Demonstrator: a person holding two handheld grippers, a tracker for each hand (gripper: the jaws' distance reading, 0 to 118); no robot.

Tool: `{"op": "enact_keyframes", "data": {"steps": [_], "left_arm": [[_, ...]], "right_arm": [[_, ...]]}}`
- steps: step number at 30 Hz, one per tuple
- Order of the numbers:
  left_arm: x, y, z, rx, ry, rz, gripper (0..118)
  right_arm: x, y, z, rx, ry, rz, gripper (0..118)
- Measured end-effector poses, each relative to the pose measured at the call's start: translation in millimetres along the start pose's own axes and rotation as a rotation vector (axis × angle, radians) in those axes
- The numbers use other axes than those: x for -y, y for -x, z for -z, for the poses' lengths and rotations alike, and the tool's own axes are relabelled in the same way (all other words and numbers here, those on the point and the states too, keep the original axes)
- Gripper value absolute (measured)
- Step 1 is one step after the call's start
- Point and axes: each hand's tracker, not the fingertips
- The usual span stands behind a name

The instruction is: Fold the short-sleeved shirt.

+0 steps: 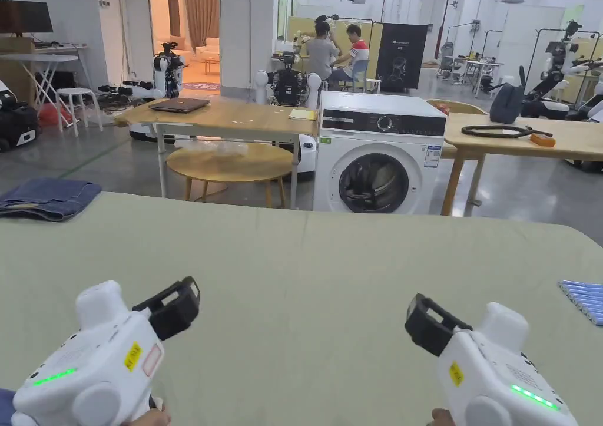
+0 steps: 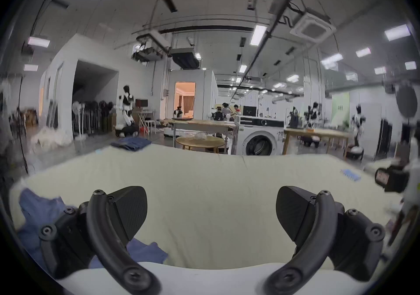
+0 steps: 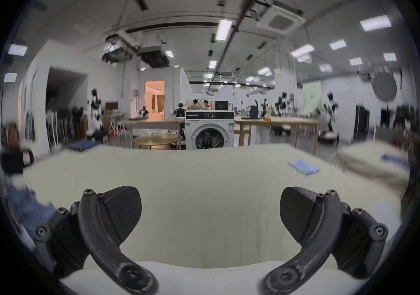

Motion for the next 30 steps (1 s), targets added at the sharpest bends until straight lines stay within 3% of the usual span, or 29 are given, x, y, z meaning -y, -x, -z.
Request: {"op": "enact_keyframes", "data": {"steps": [1,2,3,6,8,10,12,14,16,18,21,26,28,30], "left_arm": [[-3,2,0,-0.008,0.006,-0.015,113],[-3,-3,-2,-0.023,-0.009,0.066,113],[-4,-13,-3,-0.042,-0.023,0.191,113],[3,-45,-2,-0.147,-0.055,0.824,113],[17,-61,-2,-0.192,-0.089,1.269,113],[27,-63,2,-0.227,-0.128,1.576,113],[33,-60,7,-0.257,-0.142,1.764,113],[31,-58,9,-0.267,-0.154,1.832,113],[28,-57,10,-0.261,-0.146,1.782,112],[23,-57,9,-0.233,-0.116,1.628,112],[13,-55,7,-0.191,-0.069,1.279,112],[6,-41,4,-0.092,-0.051,0.697,112],[7,-42,-7,-0.090,-0.066,0.559,112],[8,-39,-10,-0.090,-0.070,0.469,112]], "right_arm": [[-1,0,-1,-0.010,-0.015,-0.005,118],[-7,6,-6,-0.024,-0.039,-0.070,118],[-7,13,-7,-0.025,-0.065,-0.186,118],[6,44,-1,0.007,-0.128,-0.792,118],[25,55,4,0.061,-0.198,-1.270,118],[43,55,8,0.092,-0.260,-1.619,118],[53,51,10,0.115,-0.348,-1.838,118],[55,47,8,0.107,-0.390,-1.913,118],[55,48,7,0.102,-0.385,-1.879,118],[49,51,2,0.095,-0.353,-1.766,118],[33,53,2,0.085,-0.229,-1.433,118],[8,30,8,0.006,0.015,-0.684,118],[9,19,7,-0.021,0.031,-0.489,118],[12,15,4,0.004,0.012,-0.418,118]]}}
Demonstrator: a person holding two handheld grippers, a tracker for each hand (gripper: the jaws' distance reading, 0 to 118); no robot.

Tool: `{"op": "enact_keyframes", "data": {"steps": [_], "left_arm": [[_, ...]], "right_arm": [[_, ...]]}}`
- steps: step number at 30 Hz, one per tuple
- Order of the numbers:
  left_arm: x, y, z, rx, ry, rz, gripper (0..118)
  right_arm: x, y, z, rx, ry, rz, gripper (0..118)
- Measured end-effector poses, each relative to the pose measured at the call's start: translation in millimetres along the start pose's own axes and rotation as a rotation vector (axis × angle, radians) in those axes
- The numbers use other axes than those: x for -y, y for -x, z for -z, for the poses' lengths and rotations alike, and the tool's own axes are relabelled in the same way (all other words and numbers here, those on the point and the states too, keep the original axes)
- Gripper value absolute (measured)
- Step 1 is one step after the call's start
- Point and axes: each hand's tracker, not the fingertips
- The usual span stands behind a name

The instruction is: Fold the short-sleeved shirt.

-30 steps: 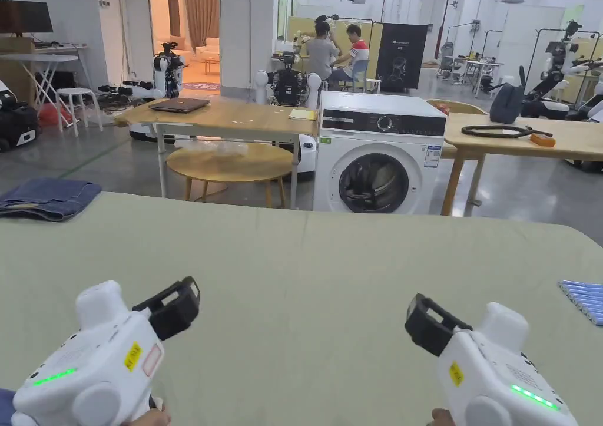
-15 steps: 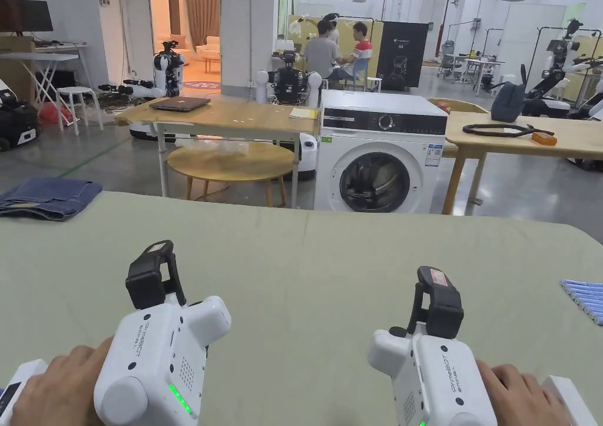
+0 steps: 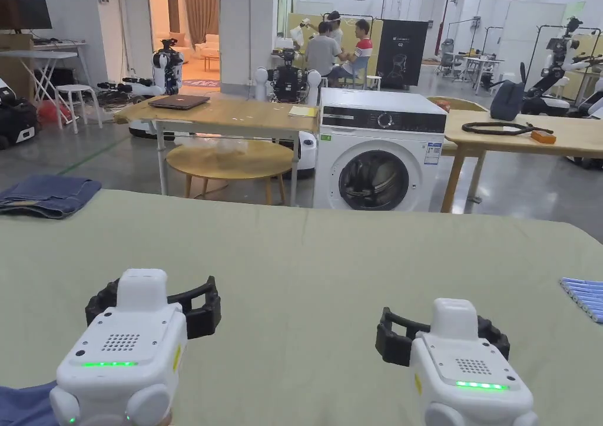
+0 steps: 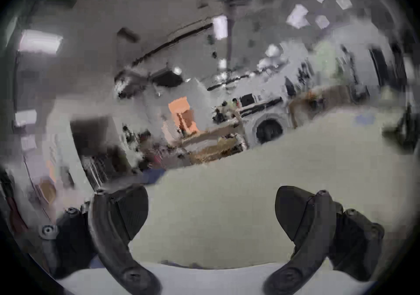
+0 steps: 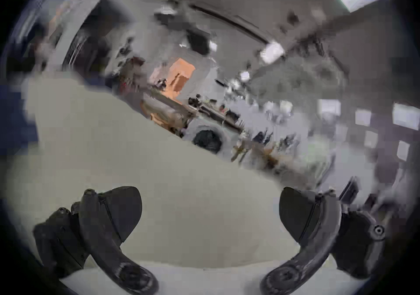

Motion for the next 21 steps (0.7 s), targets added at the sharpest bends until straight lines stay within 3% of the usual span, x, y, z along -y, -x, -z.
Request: {"op": "enact_keyframes", "data": {"steps": [5,13,21], "left_arm": [[-1,0,3,0.007,-0.023,-0.028,112],[-6,-3,9,0.029,-0.044,0.068,112],[-8,-10,5,-0.012,-0.064,0.117,112]], "right_arm": [[2,0,-5,0.027,-0.013,0.009,118],[-6,9,-8,0.046,-0.028,-0.088,118],[-10,9,-7,0.038,0.002,-0.052,113]]}}
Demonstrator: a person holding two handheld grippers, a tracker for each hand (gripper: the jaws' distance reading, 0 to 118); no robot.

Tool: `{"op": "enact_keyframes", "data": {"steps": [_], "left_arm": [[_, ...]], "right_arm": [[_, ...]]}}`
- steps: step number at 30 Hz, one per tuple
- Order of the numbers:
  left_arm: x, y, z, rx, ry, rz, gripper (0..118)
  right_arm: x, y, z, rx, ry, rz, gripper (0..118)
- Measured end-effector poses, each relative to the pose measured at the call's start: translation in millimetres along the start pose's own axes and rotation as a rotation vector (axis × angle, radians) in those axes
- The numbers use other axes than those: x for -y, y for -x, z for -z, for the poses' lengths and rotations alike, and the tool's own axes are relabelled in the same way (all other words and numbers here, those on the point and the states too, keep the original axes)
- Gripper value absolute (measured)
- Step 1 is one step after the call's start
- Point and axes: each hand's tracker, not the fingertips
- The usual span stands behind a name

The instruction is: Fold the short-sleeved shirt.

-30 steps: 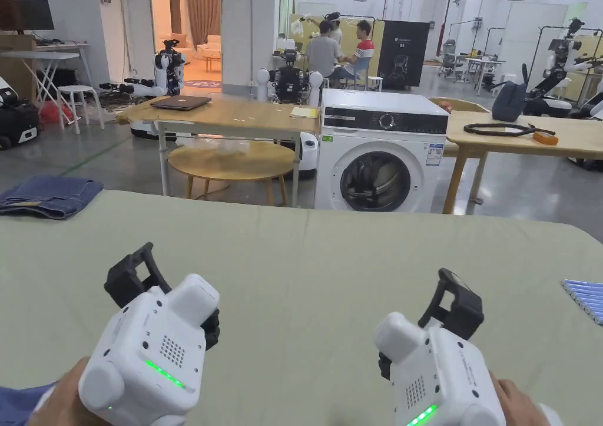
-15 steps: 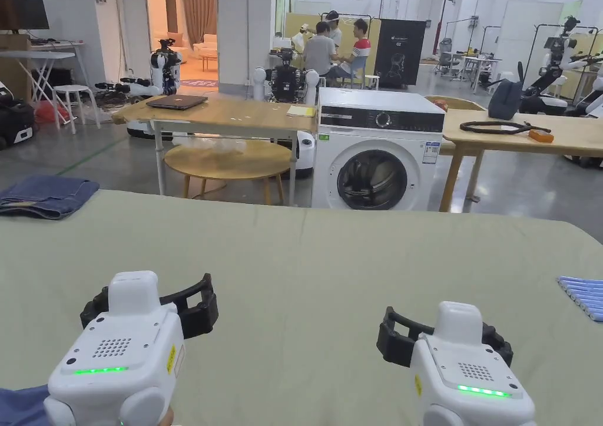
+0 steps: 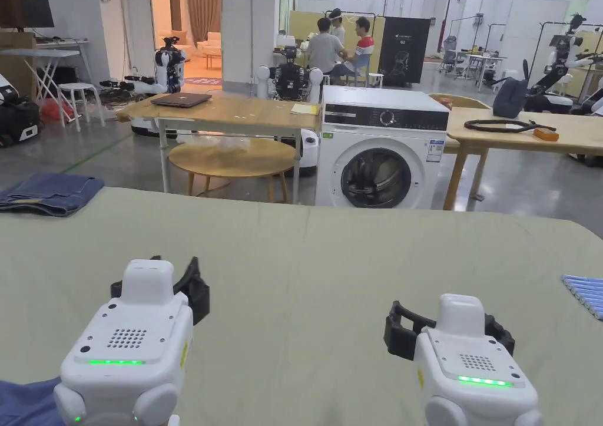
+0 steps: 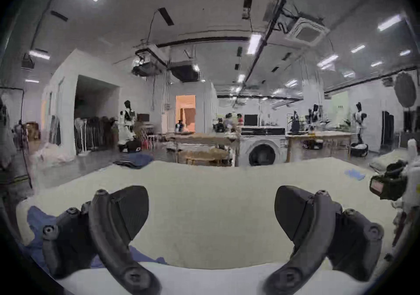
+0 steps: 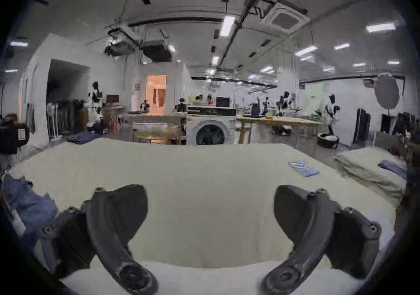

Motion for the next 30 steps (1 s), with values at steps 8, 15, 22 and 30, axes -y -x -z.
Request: {"op": "enact_keyframes", "data": {"steps": [8,15,22,30], "left_arm": [[2,-6,-4,0.007,0.043,0.014,7],[2,0,-7,0.008,0.063,-0.010,6],[-7,7,-17,0.013,0.061,-0.035,2],[-10,60,-31,-0.057,0.084,-0.072,0]], "right_arm": [[1,11,-10,0.025,-0.040,-0.059,108],[-1,14,-12,0.031,-0.074,-0.054,0],[-7,14,-13,0.018,-0.067,-0.020,0],[-13,43,-13,-0.062,-0.056,-0.011,0]]}}
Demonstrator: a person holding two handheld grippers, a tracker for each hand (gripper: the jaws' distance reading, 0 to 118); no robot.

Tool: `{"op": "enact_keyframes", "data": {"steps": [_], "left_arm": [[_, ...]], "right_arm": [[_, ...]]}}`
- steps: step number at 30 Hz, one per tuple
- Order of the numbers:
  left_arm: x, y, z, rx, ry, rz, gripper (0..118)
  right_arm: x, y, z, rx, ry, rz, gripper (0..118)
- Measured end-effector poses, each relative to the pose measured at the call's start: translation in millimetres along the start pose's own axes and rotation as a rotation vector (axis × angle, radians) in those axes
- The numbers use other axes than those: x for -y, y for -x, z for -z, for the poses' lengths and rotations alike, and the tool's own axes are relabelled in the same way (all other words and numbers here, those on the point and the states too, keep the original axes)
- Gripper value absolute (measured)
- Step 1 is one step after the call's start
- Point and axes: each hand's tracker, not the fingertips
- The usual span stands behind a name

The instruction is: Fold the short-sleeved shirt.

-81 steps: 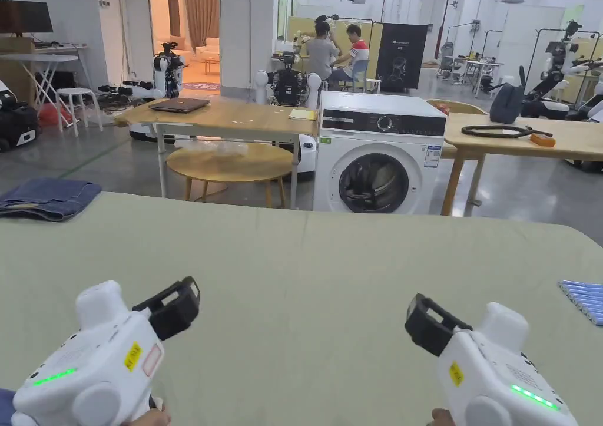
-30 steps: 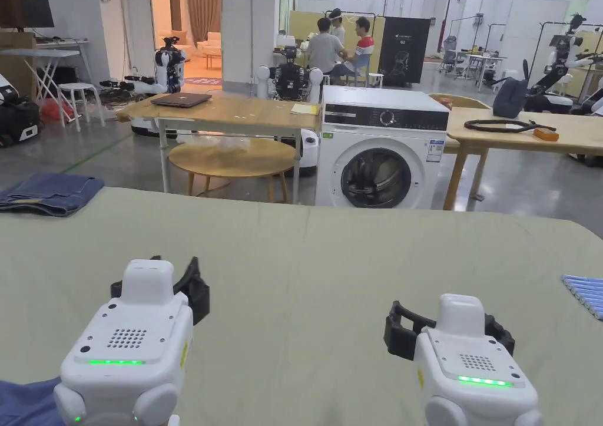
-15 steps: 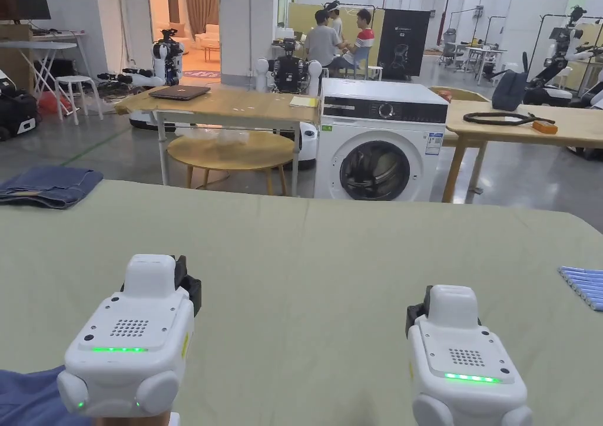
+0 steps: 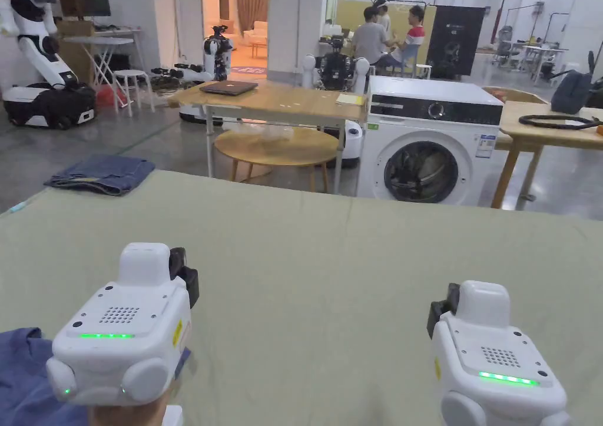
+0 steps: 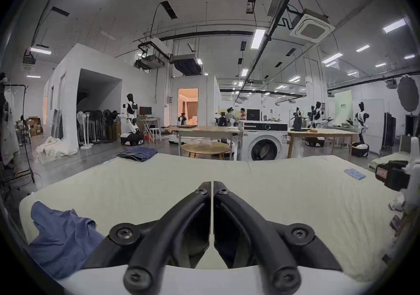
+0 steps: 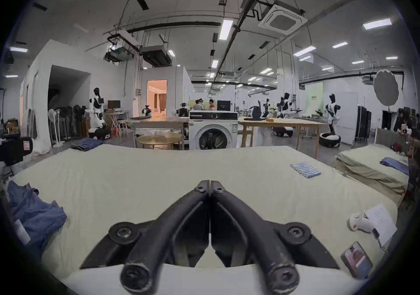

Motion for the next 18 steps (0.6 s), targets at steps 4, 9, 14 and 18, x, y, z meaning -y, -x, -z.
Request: {"op": "enact_keyframes", "data": {"steps": [4,9,14,18], "left_arm": [[-3,45,-10,-0.118,0.071,0.000,0],[4,114,-19,-0.211,0.155,-0.009,0],[22,178,-36,-0.270,0.300,-0.019,0],[31,208,-44,-0.263,0.435,-0.051,0]], "right_arm": [[-3,32,1,-0.086,0.005,-0.019,0],[-4,76,2,-0.191,0.019,-0.033,0],[3,118,3,-0.280,0.044,-0.060,0],[12,140,2,-0.325,0.068,-0.075,0]]}}
